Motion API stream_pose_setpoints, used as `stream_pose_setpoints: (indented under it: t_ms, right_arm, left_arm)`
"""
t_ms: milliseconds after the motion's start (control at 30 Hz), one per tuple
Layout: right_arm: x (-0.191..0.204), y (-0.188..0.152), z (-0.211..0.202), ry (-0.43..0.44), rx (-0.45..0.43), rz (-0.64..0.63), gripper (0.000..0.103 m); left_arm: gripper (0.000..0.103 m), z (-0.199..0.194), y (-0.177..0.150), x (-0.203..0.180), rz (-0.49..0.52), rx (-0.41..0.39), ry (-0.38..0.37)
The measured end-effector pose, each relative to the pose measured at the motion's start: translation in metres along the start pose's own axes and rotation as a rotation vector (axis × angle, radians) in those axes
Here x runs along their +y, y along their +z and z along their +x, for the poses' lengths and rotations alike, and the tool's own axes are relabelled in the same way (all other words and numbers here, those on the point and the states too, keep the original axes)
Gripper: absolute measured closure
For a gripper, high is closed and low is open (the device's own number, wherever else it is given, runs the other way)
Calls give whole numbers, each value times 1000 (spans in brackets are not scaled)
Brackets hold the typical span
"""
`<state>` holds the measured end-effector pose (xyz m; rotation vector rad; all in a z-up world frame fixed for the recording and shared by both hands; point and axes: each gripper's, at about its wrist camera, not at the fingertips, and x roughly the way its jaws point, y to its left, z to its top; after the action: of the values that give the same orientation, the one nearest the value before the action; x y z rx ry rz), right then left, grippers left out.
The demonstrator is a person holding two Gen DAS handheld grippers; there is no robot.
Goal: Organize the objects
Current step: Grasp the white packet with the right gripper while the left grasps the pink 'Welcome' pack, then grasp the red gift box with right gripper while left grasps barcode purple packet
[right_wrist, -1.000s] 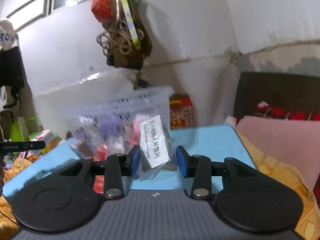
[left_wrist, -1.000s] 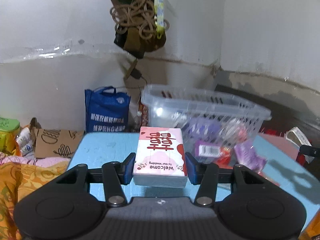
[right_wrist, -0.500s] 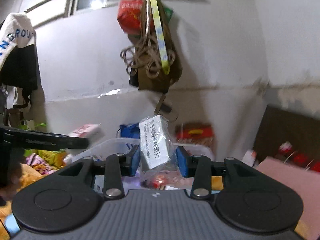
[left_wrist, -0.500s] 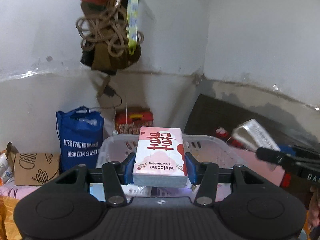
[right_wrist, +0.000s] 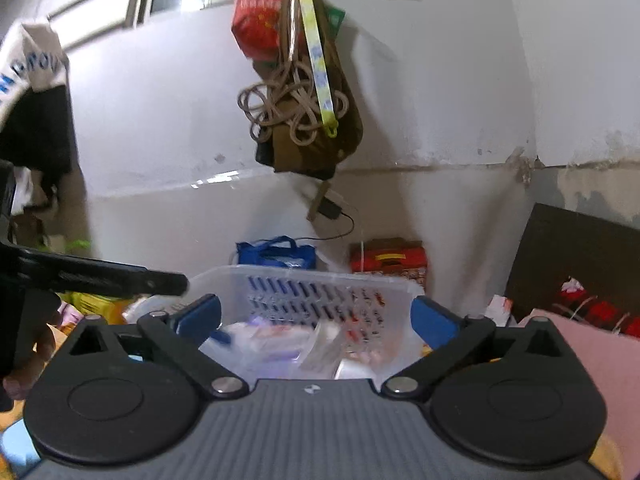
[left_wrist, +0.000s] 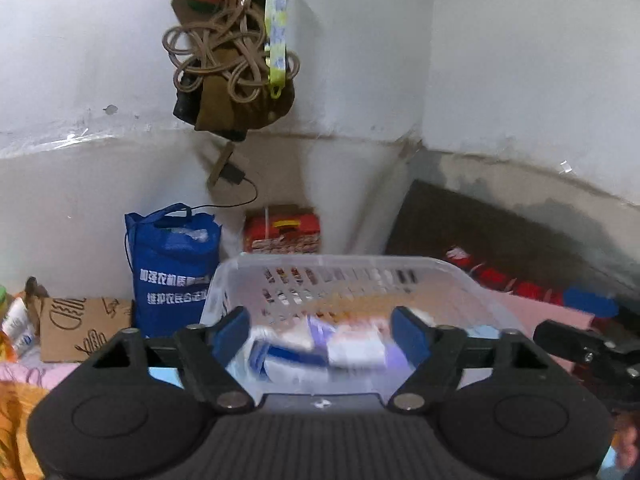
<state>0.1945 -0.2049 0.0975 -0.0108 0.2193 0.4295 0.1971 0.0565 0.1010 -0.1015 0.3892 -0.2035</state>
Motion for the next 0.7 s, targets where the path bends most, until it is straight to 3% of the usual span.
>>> stream_pose_setpoints:
  t_ms: [200,300,367,533,700]
  right_arm:
    - [7,-76,-36,-73,56,115,0]
    - [21,-104,-40,-94,71,72,1]
    - [28,-112,-33,-92,116,65,13]
    - [32,-119,-23,-66,162,64,29]
    - [33,-121,-21,-54,200,40,37]
  left_arm:
    - [15,-27,-75,4,-41,10,3]
    - [15,-17,-95,-2,-16,30,39]
    - [15,-6,-99,-3,-23,58,26]
    - [16,18,-105,-6,-25,80,40]
    - [26,37,-107,-7,-20,110,48]
